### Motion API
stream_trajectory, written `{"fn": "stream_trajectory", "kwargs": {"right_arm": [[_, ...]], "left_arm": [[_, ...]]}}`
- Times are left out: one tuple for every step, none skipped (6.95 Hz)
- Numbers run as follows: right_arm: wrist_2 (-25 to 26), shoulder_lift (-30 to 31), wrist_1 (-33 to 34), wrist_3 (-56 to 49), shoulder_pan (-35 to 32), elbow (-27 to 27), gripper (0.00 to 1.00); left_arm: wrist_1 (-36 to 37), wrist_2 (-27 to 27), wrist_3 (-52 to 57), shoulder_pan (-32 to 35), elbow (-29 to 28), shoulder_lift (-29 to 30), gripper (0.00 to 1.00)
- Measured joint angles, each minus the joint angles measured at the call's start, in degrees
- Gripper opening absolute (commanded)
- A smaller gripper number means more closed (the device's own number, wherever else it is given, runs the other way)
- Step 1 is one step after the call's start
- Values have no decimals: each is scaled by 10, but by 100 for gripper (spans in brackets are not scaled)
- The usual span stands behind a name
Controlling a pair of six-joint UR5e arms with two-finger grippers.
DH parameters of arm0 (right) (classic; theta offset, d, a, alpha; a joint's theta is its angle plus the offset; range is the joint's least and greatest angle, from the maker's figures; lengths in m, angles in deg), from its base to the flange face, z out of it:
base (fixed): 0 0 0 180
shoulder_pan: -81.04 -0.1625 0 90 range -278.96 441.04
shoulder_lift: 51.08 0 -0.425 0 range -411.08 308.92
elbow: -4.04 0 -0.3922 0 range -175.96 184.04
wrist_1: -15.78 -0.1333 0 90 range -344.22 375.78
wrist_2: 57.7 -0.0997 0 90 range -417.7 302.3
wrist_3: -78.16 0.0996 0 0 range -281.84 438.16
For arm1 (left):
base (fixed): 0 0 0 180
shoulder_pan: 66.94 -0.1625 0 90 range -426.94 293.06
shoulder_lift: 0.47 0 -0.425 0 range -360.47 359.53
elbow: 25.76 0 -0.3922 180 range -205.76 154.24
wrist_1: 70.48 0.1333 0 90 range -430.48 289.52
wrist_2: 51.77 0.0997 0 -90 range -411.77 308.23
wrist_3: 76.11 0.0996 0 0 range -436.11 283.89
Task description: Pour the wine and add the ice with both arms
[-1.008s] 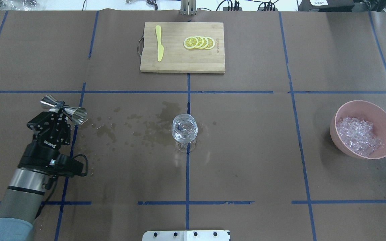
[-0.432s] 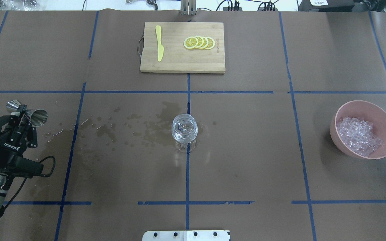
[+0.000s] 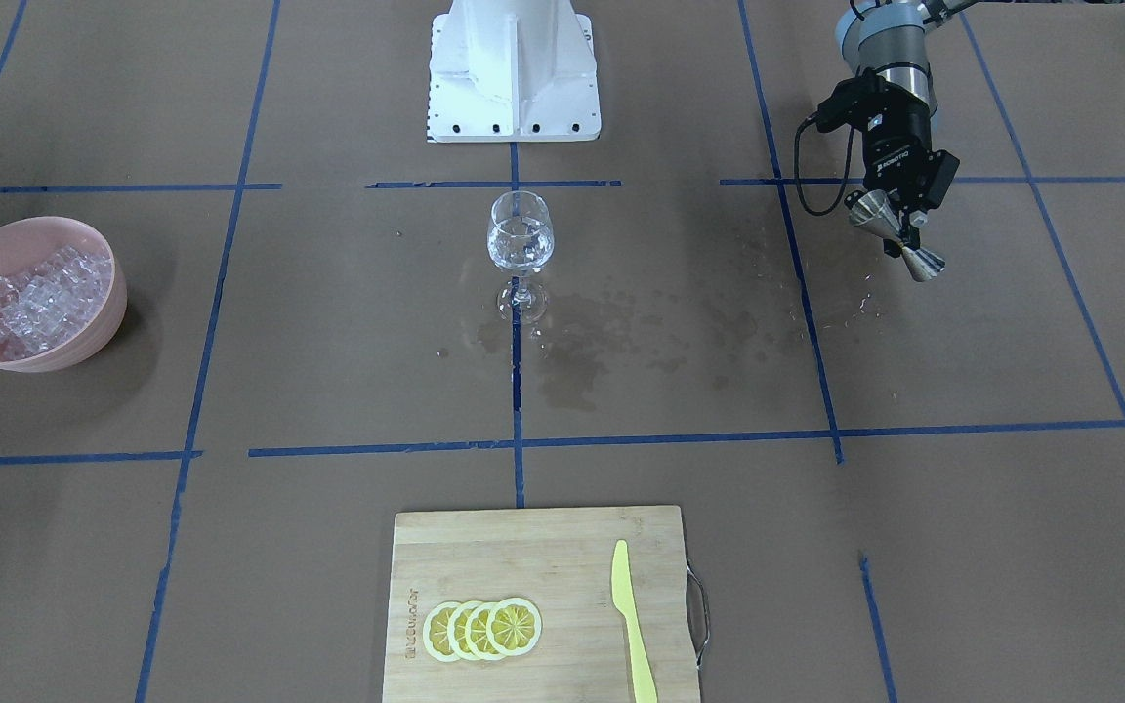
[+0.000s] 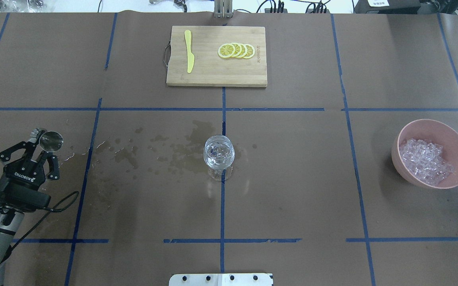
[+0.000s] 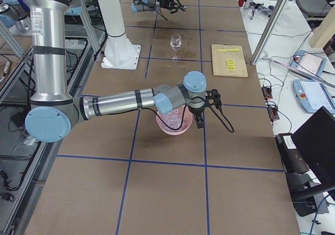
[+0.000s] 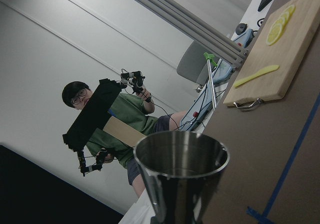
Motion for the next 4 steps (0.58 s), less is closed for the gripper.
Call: {"fn": "stream_trajectory", "kwargs": {"right_arm": [[1,0,0,0,0,0,100],[1,0,0,0,0,1,100],[2,0,0,0,0,1,100],[2,0,0,0,0,1,100]], "left_arm": [[-2,-11,-68,0,-2,8,0],[-3,-24,-145,-1,-4,12,0],[-3,-39,-215,-1,-6,14,0],[-3,-50,-260,0,-7,14,0]]}}
